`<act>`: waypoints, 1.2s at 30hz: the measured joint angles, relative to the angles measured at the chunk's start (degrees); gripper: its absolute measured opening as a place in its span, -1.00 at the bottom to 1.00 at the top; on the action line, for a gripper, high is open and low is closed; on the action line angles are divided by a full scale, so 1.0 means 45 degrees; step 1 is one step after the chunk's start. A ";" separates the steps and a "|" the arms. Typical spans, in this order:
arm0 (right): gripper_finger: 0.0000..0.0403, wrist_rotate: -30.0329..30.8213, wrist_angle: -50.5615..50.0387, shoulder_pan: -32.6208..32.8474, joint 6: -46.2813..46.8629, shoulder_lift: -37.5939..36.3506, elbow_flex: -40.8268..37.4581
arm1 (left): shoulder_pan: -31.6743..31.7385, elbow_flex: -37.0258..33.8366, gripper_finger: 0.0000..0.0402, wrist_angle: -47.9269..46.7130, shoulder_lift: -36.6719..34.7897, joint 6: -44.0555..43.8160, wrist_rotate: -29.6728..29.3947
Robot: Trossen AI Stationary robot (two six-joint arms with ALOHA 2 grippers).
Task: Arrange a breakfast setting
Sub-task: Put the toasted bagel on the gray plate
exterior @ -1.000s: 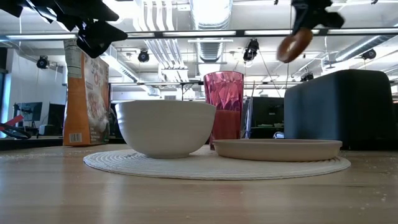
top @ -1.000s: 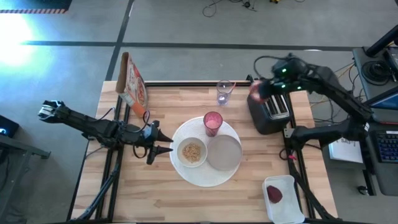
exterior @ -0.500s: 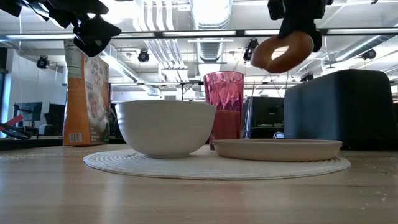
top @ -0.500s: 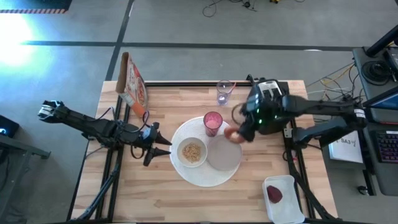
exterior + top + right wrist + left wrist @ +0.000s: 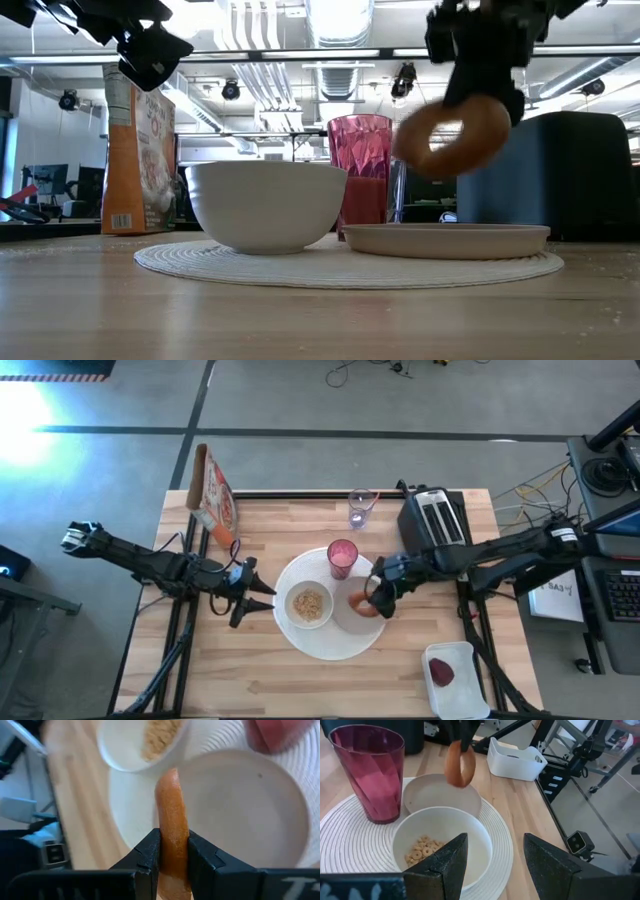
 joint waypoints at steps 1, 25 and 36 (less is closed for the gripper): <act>-0.68 0.0000 -0.0007 0.0001 0.0086 0.0167 -0.0070 | 0.0000 0.0000 -0.12 -0.0039 -0.0026 0.0014 0.0000; -0.52 -0.0431 -0.0275 -0.0004 0.0354 0.2873 0.0567 | 0.0019 0.0000 -0.12 -0.0098 -0.0032 0.0310 -0.0117; -0.22 -0.0332 -0.1499 -0.0215 0.0433 0.1309 0.0572 | 0.0111 0.0000 -0.12 -0.0040 -0.0036 0.0344 -0.0146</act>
